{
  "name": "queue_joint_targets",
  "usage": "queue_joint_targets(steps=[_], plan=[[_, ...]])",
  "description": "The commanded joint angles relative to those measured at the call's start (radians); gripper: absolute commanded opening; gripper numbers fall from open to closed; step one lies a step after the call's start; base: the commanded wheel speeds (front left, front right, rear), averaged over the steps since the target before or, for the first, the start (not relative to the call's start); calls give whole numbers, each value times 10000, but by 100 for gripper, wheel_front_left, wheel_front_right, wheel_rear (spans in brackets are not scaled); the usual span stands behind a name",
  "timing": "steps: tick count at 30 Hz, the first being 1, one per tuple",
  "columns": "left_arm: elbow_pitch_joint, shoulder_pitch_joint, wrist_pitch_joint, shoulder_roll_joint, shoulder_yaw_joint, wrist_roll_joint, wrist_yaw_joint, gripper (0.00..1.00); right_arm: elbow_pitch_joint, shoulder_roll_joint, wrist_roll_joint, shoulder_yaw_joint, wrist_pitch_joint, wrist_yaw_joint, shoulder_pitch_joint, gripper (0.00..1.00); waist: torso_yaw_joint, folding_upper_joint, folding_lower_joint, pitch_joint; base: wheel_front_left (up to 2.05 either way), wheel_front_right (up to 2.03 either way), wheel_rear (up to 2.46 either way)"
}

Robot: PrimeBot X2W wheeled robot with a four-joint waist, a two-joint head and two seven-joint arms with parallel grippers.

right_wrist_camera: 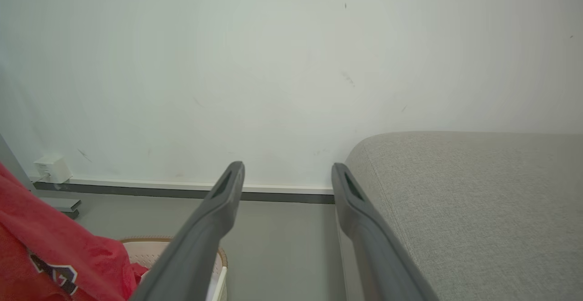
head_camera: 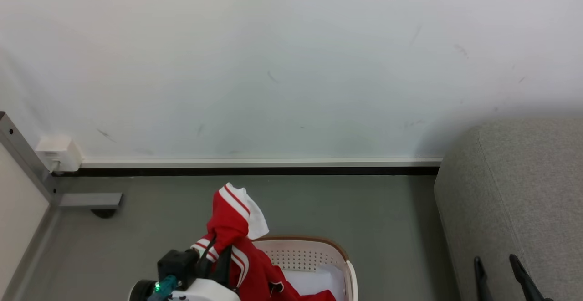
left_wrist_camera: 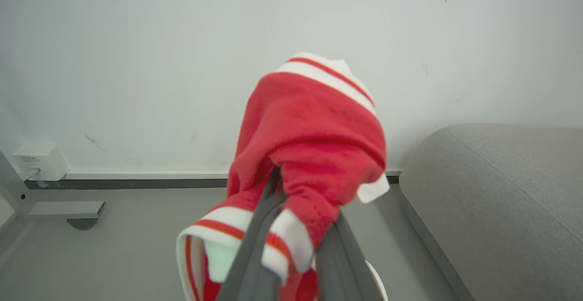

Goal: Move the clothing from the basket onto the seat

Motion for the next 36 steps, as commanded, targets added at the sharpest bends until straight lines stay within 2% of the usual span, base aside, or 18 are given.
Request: queue_joint_targets(steps=[1,6,14,21,25,36], plan=[[-87,-87,-26,11,-3,164,-48,0,20,-15,-98,65,8,-21,-61,100,-9,-1,0,3,0,0,0],[-351,-316,136,-64,-162,-48,-260,0,-127,-99,-147,885,8,-21,-415,100,-45,-1,0,-7,0,0,0],[-1464,-645,951,-347,-777,-680,-651,0,193,-800,468,3893,8,-21,-1517,100,-47,-1,0,-68,0,0,0],[-2360,-903,1555,-461,-1616,-905,-629,0,557,-1036,1080,5685,8,-21,-2640,100,31,-1,0,-61,0,0,0],[-2630,-1008,1751,-488,-2102,-1031,-618,0,751,-1064,1306,6235,8,-21,-3088,100,59,-1,0,-39,0,0,0],[-3368,-1148,2101,-507,-3363,-1830,-549,0,1362,-1022,1617,6684,8,-21,-3494,100,14,-1,0,-37,0,0,0]])
